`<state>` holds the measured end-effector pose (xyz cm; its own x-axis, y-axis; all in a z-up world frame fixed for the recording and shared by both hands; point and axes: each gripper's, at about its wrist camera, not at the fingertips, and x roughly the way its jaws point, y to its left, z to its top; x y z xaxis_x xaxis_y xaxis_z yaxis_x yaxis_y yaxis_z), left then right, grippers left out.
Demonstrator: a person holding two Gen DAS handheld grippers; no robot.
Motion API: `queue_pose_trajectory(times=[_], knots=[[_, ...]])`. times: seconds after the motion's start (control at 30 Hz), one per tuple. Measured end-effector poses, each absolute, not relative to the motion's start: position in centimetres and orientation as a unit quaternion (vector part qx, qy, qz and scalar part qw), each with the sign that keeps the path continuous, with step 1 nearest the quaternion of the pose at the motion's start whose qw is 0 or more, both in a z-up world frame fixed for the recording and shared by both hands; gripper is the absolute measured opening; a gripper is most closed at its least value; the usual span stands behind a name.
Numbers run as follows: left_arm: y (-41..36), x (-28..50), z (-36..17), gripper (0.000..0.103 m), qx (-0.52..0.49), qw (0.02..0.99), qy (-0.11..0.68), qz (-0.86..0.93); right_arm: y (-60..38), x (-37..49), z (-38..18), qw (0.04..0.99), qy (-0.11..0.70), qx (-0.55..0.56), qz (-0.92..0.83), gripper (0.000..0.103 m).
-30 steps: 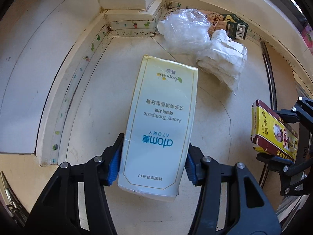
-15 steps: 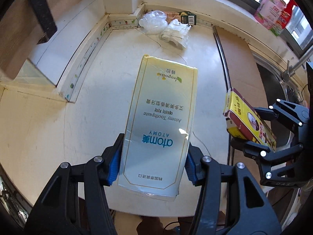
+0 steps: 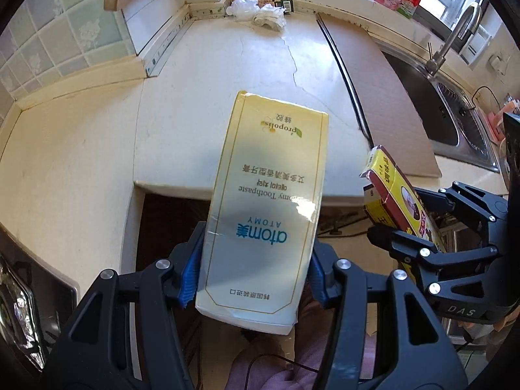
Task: Collect trash
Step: 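Carry the toothpaste box and spice box down over the trash bin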
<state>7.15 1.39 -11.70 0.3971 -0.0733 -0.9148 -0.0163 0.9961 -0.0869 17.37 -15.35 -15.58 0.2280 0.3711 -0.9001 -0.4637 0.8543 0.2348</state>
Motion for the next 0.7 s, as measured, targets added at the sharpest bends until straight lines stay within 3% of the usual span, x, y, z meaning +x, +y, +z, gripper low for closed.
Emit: queue_pose_trajectory(times=[0.37, 0.7], knots=[[0.5, -0.2, -19.2, 0.051, -0.049, 0.801, 0.595, -0.037, -14.1, 4.9, -20.2, 0.772, 0.595, -0.012, 0.224, 0.061], [-0.4, -3.1, -29.1, 0.052, -0.08, 0.774, 0.627, -0.04, -14.9, 0.1, -30.7, 0.731, 0.654, 0.033, 0.192, 0.061]])
